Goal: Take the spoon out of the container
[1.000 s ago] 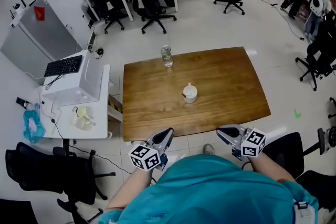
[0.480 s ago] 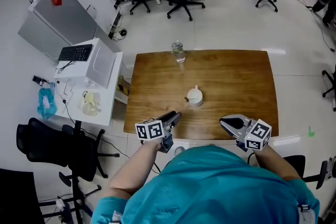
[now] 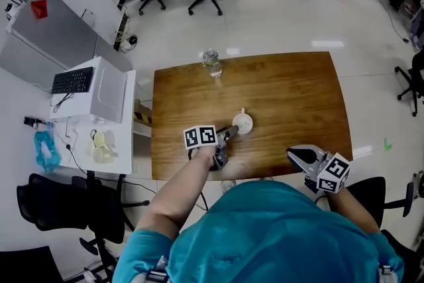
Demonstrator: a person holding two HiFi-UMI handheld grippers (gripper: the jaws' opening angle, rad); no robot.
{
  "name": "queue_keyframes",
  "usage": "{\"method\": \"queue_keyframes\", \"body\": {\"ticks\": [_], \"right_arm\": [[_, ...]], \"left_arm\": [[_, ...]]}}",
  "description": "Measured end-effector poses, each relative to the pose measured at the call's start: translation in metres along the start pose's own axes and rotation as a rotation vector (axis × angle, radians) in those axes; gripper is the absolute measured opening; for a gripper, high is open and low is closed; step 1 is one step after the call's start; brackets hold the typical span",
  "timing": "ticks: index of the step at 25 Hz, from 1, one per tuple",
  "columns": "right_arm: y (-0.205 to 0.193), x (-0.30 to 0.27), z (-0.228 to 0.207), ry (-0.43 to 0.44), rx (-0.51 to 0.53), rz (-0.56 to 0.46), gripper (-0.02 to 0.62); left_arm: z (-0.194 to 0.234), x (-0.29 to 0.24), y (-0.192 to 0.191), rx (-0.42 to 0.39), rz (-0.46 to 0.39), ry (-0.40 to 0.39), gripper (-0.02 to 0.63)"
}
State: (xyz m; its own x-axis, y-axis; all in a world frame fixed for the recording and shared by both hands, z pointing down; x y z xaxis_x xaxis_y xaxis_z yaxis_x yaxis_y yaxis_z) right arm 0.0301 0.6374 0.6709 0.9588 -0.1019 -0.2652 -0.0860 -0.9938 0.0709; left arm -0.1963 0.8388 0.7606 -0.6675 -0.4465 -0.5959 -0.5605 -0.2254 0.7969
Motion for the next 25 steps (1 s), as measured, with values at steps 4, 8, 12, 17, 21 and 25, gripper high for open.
{"method": "queue_keyframes", "body": {"ticks": [4, 8, 12, 17, 21, 25], "right_arm": [[-0.005, 0.002, -0.006, -0.038, -0.015, -0.001, 0.002], [-0.001, -0.001, -0.01, -0.051, -0.026, 0.0, 0.002], [-0.005, 0.002, -0.009, -0.046, -0.028, -0.001, 0.002], [0.002, 0.004, -0.011, -0.026, -0.026, -0.008, 0.002], [0.009, 0.02, -0.01, -0.001, -0.015, -0.028, 0.002], [0.022, 0.043, -0.008, 0.036, 0.006, -0.053, 0.002]], "left_arm": [[0.013, -0.025, 0.002, 0.025, 0.059, 0.056, 0.245], [0.012, -0.027, 0.006, 0.038, 0.089, 0.108, 0.225], [0.011, -0.025, -0.002, 0.029, 0.111, 0.177, 0.098], [-0.003, -0.015, -0.004, 0.024, 0.125, 0.217, 0.058], [-0.023, 0.001, -0.013, 0.029, 0.099, 0.211, 0.056], [-0.064, 0.035, -0.028, 0.005, 0.011, 0.126, 0.055]]}}
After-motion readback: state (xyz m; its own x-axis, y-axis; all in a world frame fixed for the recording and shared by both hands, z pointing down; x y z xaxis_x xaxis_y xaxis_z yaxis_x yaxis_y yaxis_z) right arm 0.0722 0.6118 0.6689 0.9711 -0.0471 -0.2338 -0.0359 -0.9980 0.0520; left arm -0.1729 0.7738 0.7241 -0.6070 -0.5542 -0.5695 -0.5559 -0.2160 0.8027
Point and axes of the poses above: the fingertips, and each gripper's own axes: x backward along the fingers, z to its left, y out of its top, the point moved 3 cm from there along x, backward along the fingers, and after that the axes turned 12 degrees about x, right-handed, at the moved point
